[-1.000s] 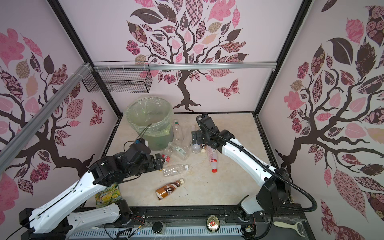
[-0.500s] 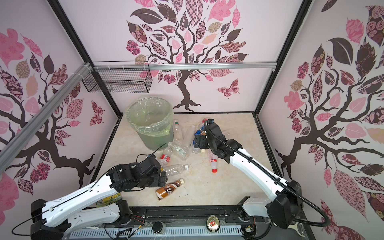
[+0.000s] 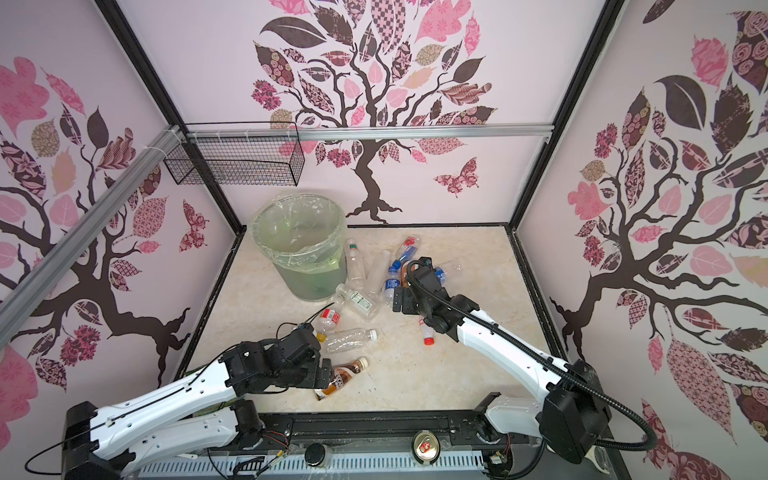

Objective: Throw the plastic bottles in the bin
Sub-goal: 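Close left gripper around the brown Nescafe bottle, then lift the Nescafe bottle toward the right gripper while right gripper approaches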

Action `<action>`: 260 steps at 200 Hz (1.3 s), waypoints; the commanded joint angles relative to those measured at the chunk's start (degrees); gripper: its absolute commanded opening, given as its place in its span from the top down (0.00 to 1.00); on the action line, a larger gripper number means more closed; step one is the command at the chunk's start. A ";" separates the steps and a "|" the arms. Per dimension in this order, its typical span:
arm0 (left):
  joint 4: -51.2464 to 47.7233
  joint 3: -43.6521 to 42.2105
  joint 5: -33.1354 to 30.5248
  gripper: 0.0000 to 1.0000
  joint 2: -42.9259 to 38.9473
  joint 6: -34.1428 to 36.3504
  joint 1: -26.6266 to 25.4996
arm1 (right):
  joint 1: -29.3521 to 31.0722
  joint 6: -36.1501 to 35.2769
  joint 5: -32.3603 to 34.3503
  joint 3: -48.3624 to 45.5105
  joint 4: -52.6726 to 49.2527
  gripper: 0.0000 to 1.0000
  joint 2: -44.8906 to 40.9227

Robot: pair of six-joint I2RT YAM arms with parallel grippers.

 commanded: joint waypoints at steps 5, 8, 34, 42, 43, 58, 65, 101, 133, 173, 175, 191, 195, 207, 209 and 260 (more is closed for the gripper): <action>4.33 -1.72 -0.96 0.02 2.08 1.75 -0.23 | 1.24 1.09 2.55 3.74 -1.96 0.01 -1.25; 4.16 -1.43 -1.01 0.02 2.70 2.09 -0.23 | 1.31 0.92 2.48 4.00 -2.19 0.01 -1.12; 4.87 -0.14 -0.31 0.02 8.01 2.86 -0.19 | 1.31 -1.06 1.59 4.03 -1.27 0.00 -1.35; 5.10 0.16 -0.14 0.02 9.55 2.66 -0.21 | 1.33 -1.45 1.57 3.83 -1.01 0.00 -1.73; 5.11 0.19 -0.14 0.02 9.72 2.70 -0.22 | 1.36 -1.51 1.58 3.76 -0.96 0.00 -1.76; 4.63 0.78 -0.54 0.02 11.94 2.44 -0.23 | 1.38 -1.89 1.07 3.07 0.13 0.01 -2.63; 4.20 1.12 -1.04 0.02 12.52 2.39 -0.23 | 1.37 -1.91 0.67 2.70 0.60 0.01 -3.11; 4.94 0.62 -0.50 0.02 14.95 4.20 -0.23 | 1.38 -0.72 -1.63 -0.56 3.70 0.00 -5.16; 6.63 0.38 0.46 0.03 19.04 6.11 -0.18 | 1.35 0.18 -3.59 -2.46 6.68 0.00 -3.32; 7.63 0.71 -1.64 0.12 19.59 5.68 -0.23 | 1.34 -0.16 -4.69 -2.42 7.32 0.00 -1.44; 7.64 0.74 -1.59 0.13 19.54 5.67 -0.23 | 1.27 -0.25 -4.67 -2.40 7.30 0.01 -1.44; 8.17 0.82 -1.49 0.17 19.59 5.90 -0.23 | 1.24 -0.42 -4.01 -3.09 7.36 0.00 -2.02; 8.44 0.76 -1.48 0.17 19.63 6.05 -0.23 | 1.28 -0.42 -3.90 -3.30 7.41 0.01 -2.25; 9.11 0.67 -1.62 0.20 19.80 6.57 -0.23 | 1.28 -0.54 -3.78 -3.98 7.77 0.00 -2.88; 9.20 0.67 -1.70 0.21 19.90 6.53 -0.18 | 1.29 -0.53 -3.78 -4.02 7.83 0.00 -2.90; 12.75 -0.73 -0.74 0.30 20.43 6.54 -0.14 | 0.20 -2.01 -5.69 -2.00 6.42 0.00 -2.06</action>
